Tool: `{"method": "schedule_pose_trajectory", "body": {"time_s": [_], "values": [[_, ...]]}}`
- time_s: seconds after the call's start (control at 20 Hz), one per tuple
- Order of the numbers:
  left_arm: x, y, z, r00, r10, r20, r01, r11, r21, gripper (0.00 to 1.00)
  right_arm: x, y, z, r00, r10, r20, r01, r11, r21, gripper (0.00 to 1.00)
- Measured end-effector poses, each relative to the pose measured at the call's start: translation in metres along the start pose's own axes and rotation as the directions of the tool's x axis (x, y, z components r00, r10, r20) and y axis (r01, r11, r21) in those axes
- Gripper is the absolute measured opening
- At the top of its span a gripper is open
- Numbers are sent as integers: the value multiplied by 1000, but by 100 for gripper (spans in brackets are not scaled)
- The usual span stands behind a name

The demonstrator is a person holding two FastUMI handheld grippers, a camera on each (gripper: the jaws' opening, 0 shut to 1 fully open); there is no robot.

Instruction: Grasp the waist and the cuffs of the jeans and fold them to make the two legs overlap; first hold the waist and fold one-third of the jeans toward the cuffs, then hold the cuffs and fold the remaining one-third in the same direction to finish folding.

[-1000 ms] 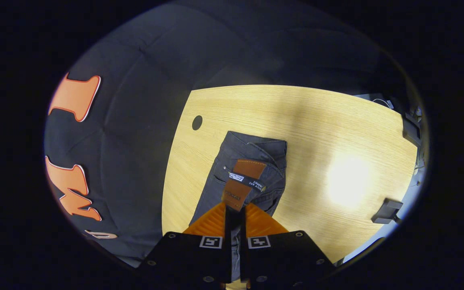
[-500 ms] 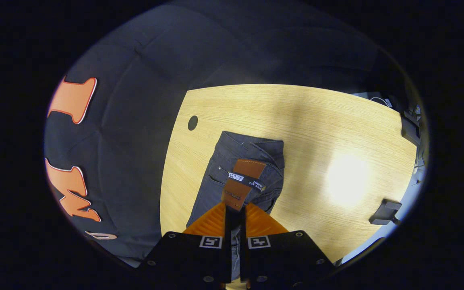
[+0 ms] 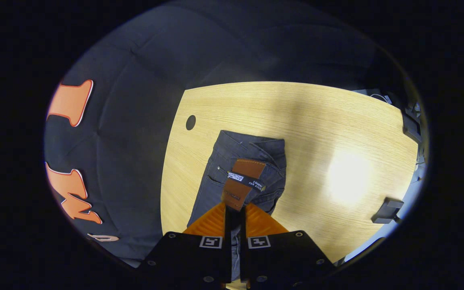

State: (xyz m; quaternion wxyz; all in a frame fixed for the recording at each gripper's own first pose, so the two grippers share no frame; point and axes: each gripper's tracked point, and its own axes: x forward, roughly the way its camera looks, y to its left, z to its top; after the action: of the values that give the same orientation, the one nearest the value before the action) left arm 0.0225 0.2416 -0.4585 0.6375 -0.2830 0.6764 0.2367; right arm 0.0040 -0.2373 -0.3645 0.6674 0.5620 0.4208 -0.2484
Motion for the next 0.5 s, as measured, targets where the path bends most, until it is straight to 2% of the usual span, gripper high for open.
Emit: {"method": "schedule_pose_trajectory", "body": {"time_s": [0.05, 0.1, 0.15, 0.25, 0.35, 0.4, 0.45, 0.5], "values": [[2, -8, 0, 1000, 4, 2, -4, 1000, 19, 70, 1, 1, 0, 1000, 1, -4, -1, 1000, -2, 9], [4, -5, 0, 999, 42, -4, -42, 999, 22, 81, 0, 1, 0, 1000, -1, -5, 1, 1000, 2, 9], [4, -4, -3, 997, 76, -14, -76, 997, 27, 81, 1, 1, 0, 1000, 0, -5, 0, 1000, 1, 9], [5, 4, -5, 990, 142, -15, -141, 987, 82, 75, 1, 1, 0, 1000, -1, -7, 1, 1000, 3, 9], [6, 8, 6, 986, 157, 49, -161, 982, 98, 33, 3, 1, -2, 1000, -1, -14, 1, 1000, -5, 9], [7, 7, 4, 989, 133, 58, -138, 986, 97, 13, 4, 0, -2, 1000, 0, -11, 0, 1000, -12, 9], [3, 5, 9, 993, 85, 79, -91, 993, 71, 6, 4, 0, -2, 1000, -2, -13, 2, 1000, -8, 9], [0, 4, 7, 995, 36, 88, -40, 998, 38, 5, 6, 1, -2, 1000, 0, -16, 0, 1000, -8, 9]]}}
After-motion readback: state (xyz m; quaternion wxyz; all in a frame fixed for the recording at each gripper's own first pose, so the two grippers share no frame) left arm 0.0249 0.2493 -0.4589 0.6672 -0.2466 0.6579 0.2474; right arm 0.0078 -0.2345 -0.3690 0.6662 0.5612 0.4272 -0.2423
